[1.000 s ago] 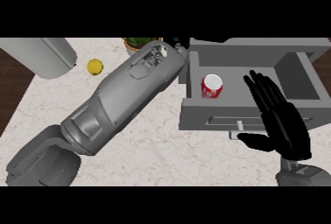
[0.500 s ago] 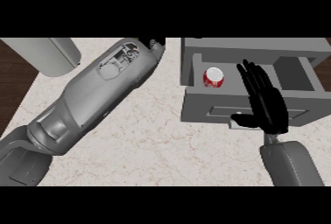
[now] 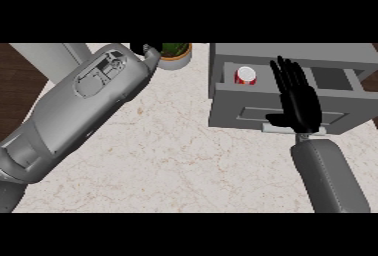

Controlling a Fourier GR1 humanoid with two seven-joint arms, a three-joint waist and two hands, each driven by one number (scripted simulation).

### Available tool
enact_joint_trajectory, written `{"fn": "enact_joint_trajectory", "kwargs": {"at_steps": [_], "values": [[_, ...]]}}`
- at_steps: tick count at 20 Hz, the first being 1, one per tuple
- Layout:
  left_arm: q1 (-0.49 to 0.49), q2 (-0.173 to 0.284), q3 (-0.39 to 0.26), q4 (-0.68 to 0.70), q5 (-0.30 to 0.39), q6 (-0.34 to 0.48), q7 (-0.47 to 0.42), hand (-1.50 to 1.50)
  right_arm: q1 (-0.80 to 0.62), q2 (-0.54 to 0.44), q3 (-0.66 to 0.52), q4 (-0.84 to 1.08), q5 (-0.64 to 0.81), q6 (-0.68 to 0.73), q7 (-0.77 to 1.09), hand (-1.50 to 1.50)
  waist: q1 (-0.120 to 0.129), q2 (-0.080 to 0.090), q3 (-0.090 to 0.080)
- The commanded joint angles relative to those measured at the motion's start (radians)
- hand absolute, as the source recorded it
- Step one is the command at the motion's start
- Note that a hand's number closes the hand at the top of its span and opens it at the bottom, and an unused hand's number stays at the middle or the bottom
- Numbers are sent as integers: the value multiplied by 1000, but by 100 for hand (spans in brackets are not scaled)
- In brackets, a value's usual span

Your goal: Pick up the can, place it into the drawer and close the drawer

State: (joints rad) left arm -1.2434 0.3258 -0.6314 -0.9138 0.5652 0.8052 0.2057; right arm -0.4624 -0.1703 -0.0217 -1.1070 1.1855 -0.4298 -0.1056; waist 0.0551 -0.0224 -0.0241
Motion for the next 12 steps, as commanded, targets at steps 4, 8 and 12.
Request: {"fn": "enact_joint_trajectory", "kwargs": {"at_steps": [4,8,12], "values": [[58,103,-6,-151,-17,-9,88,-150,-139,41,-63,272,27,-128,25,-150,23,25,26],[134,143,-3,-183,-27,-34,74,-150,-239,22,-108,397,12,-181,-11,-150,18,33,26],[236,149,9,-266,-35,-12,41,-150,-331,16,-148,528,26,-268,-4,-150,25,36,26]]}}
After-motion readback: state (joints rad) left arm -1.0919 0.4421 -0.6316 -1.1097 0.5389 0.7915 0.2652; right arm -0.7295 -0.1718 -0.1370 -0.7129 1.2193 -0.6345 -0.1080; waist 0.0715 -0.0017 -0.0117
